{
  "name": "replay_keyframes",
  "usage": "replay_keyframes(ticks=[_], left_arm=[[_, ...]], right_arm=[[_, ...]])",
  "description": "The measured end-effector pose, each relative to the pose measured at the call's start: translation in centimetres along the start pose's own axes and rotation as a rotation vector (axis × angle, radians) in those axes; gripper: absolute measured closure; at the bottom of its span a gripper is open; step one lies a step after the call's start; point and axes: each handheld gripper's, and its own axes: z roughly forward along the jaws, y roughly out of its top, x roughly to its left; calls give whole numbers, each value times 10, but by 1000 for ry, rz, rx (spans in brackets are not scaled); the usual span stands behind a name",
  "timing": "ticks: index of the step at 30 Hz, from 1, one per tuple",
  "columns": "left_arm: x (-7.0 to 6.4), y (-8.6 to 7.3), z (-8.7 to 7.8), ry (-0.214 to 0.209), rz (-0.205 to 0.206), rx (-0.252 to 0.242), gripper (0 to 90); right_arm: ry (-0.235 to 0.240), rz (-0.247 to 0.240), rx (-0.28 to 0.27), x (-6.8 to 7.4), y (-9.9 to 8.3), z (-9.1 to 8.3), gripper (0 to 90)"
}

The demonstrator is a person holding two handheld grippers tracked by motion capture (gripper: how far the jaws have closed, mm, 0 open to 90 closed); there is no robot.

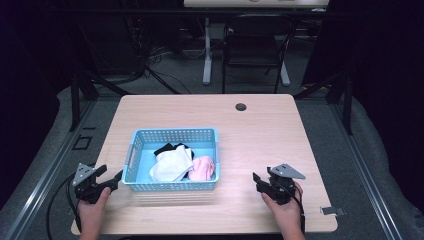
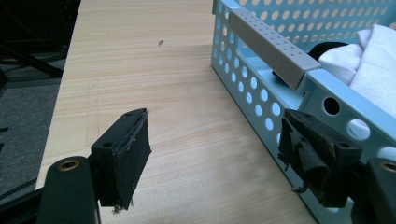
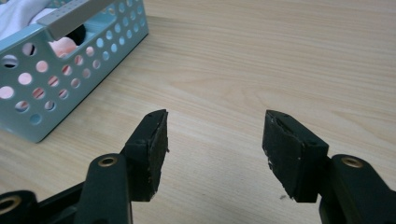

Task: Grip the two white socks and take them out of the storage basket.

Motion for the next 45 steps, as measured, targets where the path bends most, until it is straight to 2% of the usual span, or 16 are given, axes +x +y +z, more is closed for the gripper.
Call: replay_keyframes(ticks=[3,8,19,27,37,39,41,45], left_arm=[[0,0,0,1,-3,-1,246],[0,0,0,-1,-3,-6,246],[0,-1,-2,-7,-2,-10,246],[1,-1,-4,0,-9,-14,246],[1,-1,-4,-2,-11,-19,246],[1,-1,-4,-3,-11,-16,246],[1,-1,-4,-2,-11,-16,246],[2,-1,-4,-2,-11,-16,246]], right_arm=[[-2,27,-19,-4,0,-1,412],[0,34,-25,-4,0,-1,413],[21,7,-46,2,3,0,383],[40,-24,-34,8,8,1,368],[62,-34,-16,16,25,-6,407],[78,-15,-15,17,29,-6,413],[94,-5,-19,20,34,-5,389],[108,-12,-25,27,43,-3,276]])
